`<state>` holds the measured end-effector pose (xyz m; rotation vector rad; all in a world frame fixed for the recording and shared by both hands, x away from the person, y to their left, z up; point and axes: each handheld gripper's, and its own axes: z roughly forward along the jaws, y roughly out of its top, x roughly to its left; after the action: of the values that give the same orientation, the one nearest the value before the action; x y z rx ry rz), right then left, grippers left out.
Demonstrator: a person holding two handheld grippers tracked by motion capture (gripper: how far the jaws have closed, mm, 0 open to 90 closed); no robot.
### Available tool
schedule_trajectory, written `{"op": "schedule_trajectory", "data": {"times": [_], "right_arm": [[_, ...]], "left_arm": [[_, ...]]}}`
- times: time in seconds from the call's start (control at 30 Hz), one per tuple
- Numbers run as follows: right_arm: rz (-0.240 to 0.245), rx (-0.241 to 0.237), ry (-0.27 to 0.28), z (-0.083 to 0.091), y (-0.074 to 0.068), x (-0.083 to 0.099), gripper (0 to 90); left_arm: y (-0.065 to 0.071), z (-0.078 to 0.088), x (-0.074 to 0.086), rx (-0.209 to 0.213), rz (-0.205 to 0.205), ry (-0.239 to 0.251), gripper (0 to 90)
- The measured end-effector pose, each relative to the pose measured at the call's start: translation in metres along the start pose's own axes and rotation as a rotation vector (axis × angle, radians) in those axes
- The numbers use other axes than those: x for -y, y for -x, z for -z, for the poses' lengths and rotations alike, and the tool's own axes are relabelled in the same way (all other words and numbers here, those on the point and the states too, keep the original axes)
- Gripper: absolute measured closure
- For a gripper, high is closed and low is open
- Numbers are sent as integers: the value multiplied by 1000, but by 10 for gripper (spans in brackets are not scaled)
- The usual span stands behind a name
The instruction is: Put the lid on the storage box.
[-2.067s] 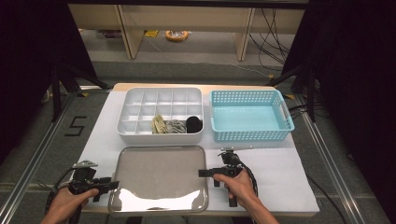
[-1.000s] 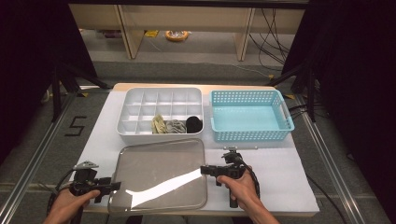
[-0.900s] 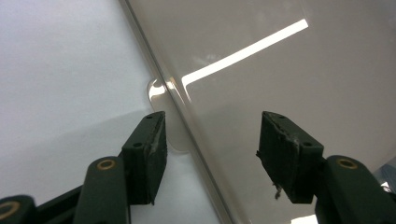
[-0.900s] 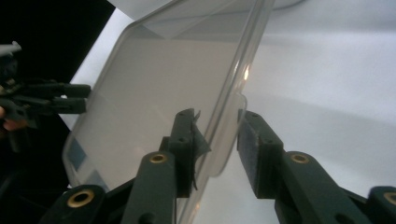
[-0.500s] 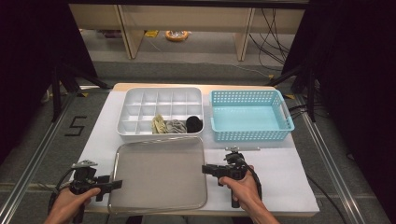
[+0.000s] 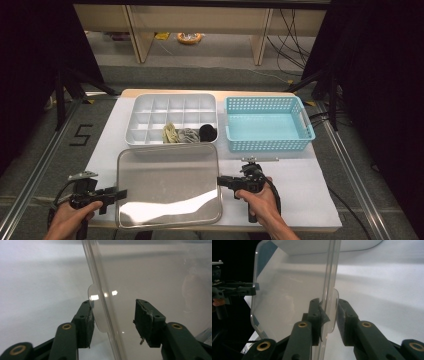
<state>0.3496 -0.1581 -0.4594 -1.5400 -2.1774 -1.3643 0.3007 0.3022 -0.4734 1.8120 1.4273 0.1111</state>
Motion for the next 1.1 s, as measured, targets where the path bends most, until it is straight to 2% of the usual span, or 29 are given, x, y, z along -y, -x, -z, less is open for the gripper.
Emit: {"op": "schedule_trajectory", "data": {"times": [0.17, 0.2, 0.23, 0.27, 0.33, 0.37, 0.4, 0.43, 0.47, 0.5, 0.53, 0.57, 0.7, 0.73, 0.83, 0.87, 0.93, 0.97, 1.0, 1.07, 1.1], "right_arm": [[19, -2, 5, 6, -5, -1, 756], [24, 5, 4, 7, -5, -1, 758], [15, 3, 4, 9, -7, -1, 760], [24, 4, 12, 11, -8, -1, 762], [23, -1, 22, 16, -12, -2, 768], [38, 0, 28, 18, -13, -3, 769], [70, -2, 41, 19, -13, -4, 769], [60, 5, 37, 22, -15, -5, 769], [69, 16, 47, 24, -17, -7, 768], [57, 10, 43, 26, -20, -9, 768], [50, 15, 51, 28, -22, -11, 767], [99, 16, 67, 29, -19, -13, 767], [106, 14, 89, 34, -21, -27, 765], [113, 33, 93, 33, -20, -32, 765], [90, 21, 98, 33, -21, -47, 764], [103, 35, 111, 33, -20, -55, 763], [87, 42, 119, 32, -21, -68, 763], [114, 37, 128, 32, -19, -73, 763], [103, 40, 129, 32, -20, -79, 763], [118, 57, 143, 31, -19, -91, 762], [121, 48, 147, 30, -18, -96, 761]], "left_arm": [[1, 9, -1, 1, -9, 8, 557], [3, 11, -2, 0, -5, 26, 568], [4, 14, -4, -1, -29, 17, 578], [6, 17, -5, -5, -31, 22, 588], [10, 21, -8, -3, -28, 50, 604], [11, 24, -9, -12, -53, 44, 614], [13, 25, -11, -12, -49, 57, 624], [16, 28, -13, -16, -61, 62, 633], [18, 30, -16, -18, -57, 80, 644], [18, 30, -16, -18, -57, 80, 646], [21, 33, -21, -19, -67, 95, 648], [22, 35, -25, -18, -73, 102, 649], [25, 37, -46, -21, -82, 131, 658], [25, 37, -53, -26, -87, 134, 657], [22, 36, -73, -20, -75, 147, 657], [22, 36, -79, -23, -73, 152, 657], [22, 34, -90, -32, -72, 160, 655], [21, 35, -97, -39, -72, 152, 654], [21, 35, -103, -33, -74, 152, 653], [20, 34, -115, -47, -73, 164, 651], [19, 34, -119, -47, -69, 167, 649]]}}
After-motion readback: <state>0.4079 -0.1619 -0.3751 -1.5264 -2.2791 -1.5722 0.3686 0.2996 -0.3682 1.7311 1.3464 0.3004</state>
